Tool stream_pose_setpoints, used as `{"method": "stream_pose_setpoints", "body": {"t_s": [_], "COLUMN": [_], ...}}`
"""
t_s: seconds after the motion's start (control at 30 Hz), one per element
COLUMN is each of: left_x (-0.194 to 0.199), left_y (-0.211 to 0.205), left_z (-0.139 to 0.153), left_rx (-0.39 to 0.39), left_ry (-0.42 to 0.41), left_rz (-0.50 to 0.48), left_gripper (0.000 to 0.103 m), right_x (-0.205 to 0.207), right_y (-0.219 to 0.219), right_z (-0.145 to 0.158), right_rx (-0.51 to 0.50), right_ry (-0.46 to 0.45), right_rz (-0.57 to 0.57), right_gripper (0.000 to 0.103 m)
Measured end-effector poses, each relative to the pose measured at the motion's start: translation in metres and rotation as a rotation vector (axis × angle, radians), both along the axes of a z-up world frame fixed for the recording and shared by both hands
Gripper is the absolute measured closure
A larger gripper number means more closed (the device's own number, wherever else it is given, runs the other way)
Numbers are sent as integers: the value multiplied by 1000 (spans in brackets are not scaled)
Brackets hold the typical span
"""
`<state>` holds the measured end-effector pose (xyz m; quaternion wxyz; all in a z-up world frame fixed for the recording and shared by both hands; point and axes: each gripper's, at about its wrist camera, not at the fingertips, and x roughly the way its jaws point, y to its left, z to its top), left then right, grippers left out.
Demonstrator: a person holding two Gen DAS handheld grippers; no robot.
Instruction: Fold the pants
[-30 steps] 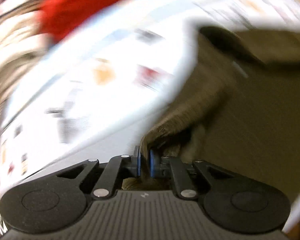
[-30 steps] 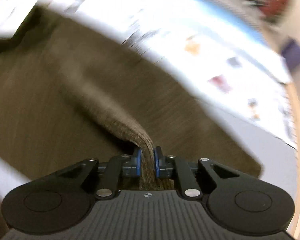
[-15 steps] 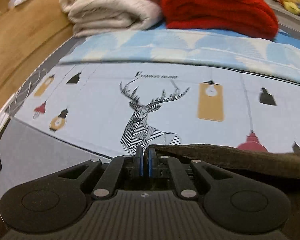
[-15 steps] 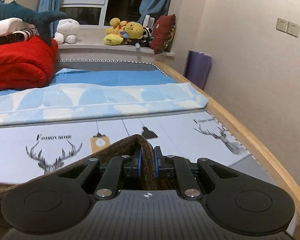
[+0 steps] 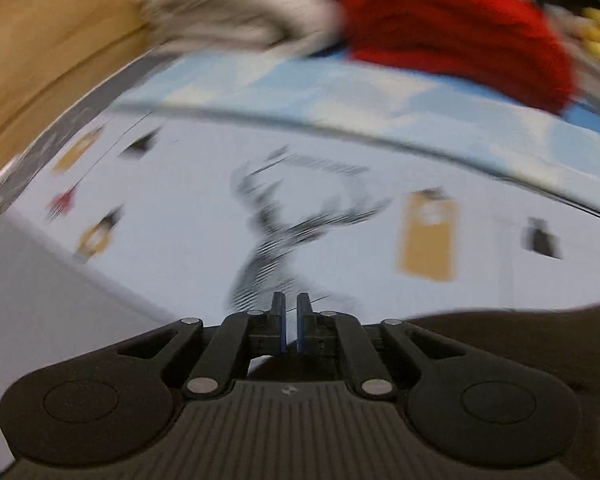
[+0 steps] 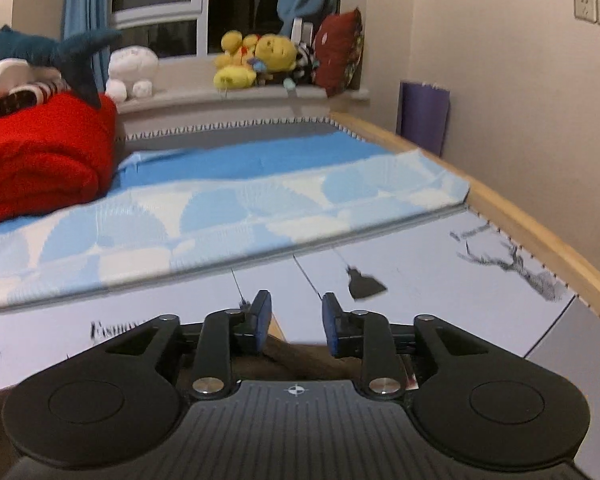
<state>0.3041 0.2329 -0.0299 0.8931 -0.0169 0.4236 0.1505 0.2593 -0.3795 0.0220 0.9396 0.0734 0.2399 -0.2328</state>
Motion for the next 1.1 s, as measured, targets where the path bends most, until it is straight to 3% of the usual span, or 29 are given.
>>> {"method": "stream_pose_setpoints", "body": {"t_s": [0.1,0.2,0.43,0.5,0.63,0.73,0.87,0.93,0.97,1.1], "left_x": [-3,-7,-40,-54,-93,-130,-174,-182,-184,-183], "left_y": [-25,-41,-53,-48,-46,-43,-33,-28,-25,-5], "left_z": [8,9,28,37,57,71,53,30,22,17], "left_rx": [-5,-12,-40,-79,-122,-153,-189,-152,-130,-125], "left_ry": [-26,-25,-51,-47,15,7,24,108,150,143], "left_rz": [-116,-178,-215,-211,-233,-289,-305,-296,-290,-251], "left_gripper": [85,84,84,84,84,83,75,75,75,71], "right_x": [-11,-37,-144,-182,-257,-302,-338,-346,-348,-346], "right_y": [-14,-36,-111,-127,-160,-169,-169,-169,-169,-170], "right_z": [-10,-17,-30,-35,-65,-93,-128,-143,-148,-157], "right_rx": [30,71,252,304,522,652,774,857,873,869], "right_ry": [51,81,58,38,30,77,170,205,223,247], "right_rz": [15,12,-171,-222,-379,-485,-571,-564,-563,-578], "right_gripper": [65,62,62,62,70,70,68,66,65,59]}}
